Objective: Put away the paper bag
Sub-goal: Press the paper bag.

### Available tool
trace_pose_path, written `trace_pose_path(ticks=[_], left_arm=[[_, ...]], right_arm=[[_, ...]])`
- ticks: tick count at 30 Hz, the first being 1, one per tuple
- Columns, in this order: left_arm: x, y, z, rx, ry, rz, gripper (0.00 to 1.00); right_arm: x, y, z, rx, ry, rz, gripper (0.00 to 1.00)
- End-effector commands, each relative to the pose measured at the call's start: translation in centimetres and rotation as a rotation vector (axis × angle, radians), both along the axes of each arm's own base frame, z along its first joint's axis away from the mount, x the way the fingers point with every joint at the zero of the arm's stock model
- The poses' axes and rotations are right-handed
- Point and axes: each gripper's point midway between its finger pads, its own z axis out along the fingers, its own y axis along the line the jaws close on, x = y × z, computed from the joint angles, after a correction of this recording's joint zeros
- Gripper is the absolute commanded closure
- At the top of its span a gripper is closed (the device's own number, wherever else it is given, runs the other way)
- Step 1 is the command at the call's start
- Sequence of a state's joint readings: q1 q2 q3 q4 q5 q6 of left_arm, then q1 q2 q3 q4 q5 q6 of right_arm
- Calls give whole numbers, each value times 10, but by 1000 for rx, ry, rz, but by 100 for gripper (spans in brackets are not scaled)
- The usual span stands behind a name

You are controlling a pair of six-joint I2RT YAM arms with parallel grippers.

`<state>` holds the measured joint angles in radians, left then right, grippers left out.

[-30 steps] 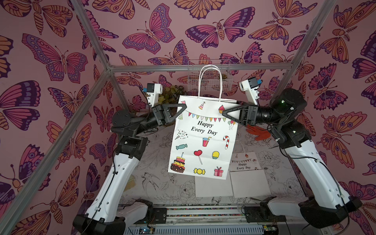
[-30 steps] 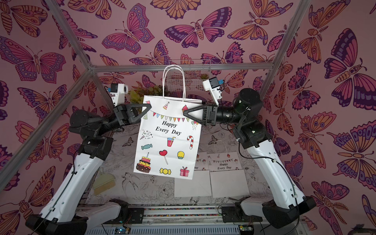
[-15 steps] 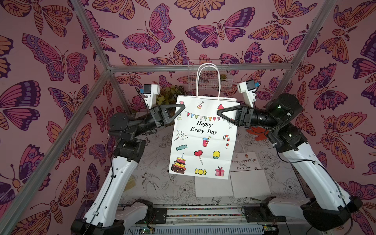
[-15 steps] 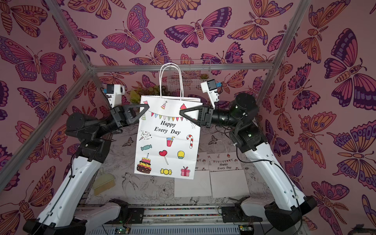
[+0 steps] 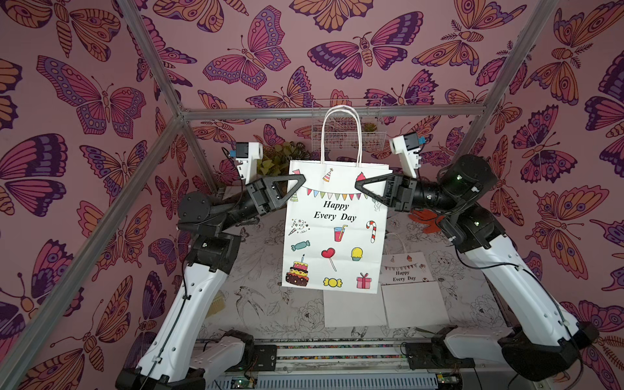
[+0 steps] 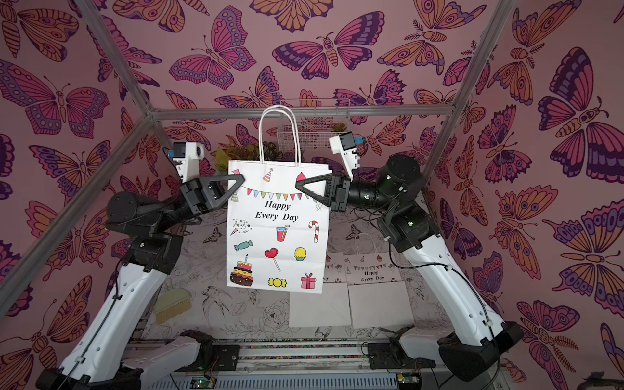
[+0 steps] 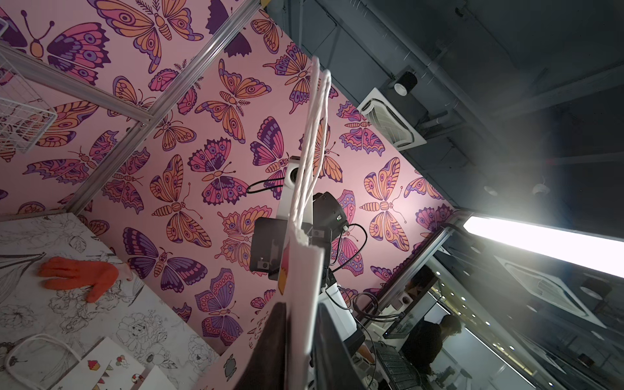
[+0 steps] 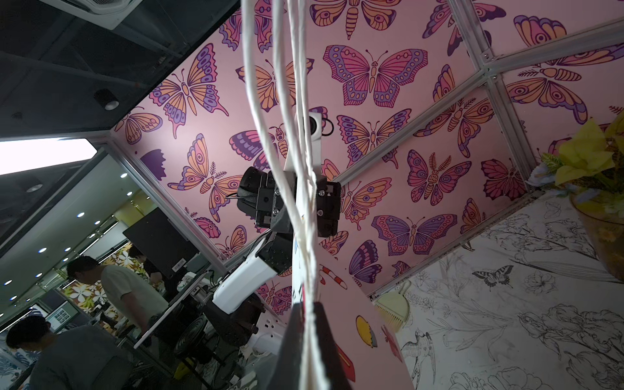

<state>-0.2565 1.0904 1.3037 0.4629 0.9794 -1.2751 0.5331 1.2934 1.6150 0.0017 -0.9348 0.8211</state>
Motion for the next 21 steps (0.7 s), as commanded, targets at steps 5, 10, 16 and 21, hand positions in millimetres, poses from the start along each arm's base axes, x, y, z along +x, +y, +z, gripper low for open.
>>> trace_pose_path(ticks=[5, 10, 16, 21], left_arm=[[-24, 2, 0, 21, -92, -13, 59], [-34, 8, -14, 118, -132, 77, 51], [-44, 17, -37, 210, -179, 172, 50], [-44, 23, -81, 316, -156, 235, 49]], right_arm=[[-10, 5, 3, -16, -43, 81, 100], [-12, -6, 2, -38, -31, 212, 100], [2, -19, 5, -64, -9, 331, 100], [-15, -28, 4, -126, -84, 435, 100]])
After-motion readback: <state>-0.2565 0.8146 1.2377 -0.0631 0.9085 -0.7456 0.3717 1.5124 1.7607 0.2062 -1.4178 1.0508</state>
